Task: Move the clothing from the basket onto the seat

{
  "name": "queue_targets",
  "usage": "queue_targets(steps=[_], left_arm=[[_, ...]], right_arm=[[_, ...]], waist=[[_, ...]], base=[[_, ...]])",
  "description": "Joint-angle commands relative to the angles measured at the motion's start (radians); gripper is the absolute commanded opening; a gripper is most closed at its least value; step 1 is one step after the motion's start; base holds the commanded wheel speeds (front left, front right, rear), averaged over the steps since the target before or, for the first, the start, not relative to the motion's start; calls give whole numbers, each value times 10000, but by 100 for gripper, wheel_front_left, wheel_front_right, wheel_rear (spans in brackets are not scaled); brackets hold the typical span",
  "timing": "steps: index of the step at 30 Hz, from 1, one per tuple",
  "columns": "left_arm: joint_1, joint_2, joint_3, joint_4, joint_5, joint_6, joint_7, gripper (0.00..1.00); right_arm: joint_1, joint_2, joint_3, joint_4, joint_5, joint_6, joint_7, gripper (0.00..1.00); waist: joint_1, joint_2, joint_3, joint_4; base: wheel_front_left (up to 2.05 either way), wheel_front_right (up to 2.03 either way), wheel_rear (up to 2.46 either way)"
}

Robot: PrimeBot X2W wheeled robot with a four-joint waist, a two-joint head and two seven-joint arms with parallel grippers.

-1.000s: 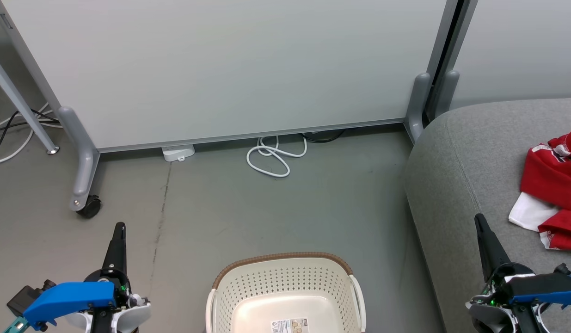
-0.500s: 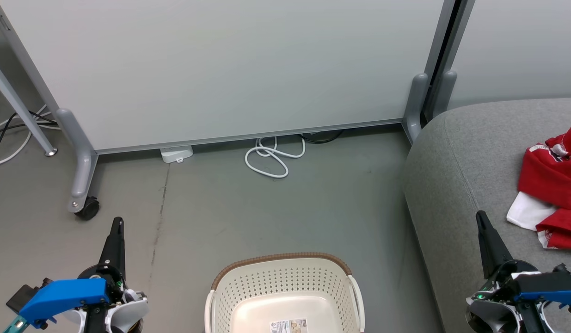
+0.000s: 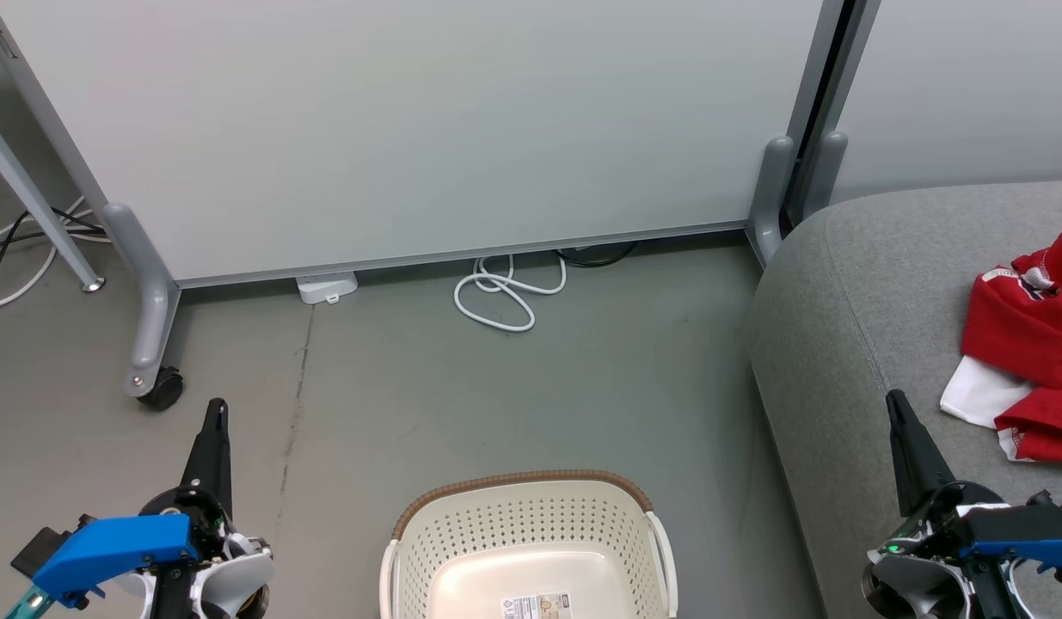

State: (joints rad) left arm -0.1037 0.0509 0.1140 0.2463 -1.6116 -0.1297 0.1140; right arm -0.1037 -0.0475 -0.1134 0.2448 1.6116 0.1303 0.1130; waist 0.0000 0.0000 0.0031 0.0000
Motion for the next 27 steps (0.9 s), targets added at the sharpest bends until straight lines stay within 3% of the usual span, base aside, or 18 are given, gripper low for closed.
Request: queue_targets(steps=[1, 27], left_arm=[[-100, -12, 32, -37, -21, -18, 38, 0], [-101, -14, 36, -38, -16, -18, 41, 0]], right_arm=[[-99, -51, -16, 13, 27, 7, 30, 0], [-99, -51, -14, 13, 28, 7, 29, 0]], waist=[[0, 0, 0, 0], [0, 0, 0, 0]], base=[[0, 0, 0], [0, 0, 0]])
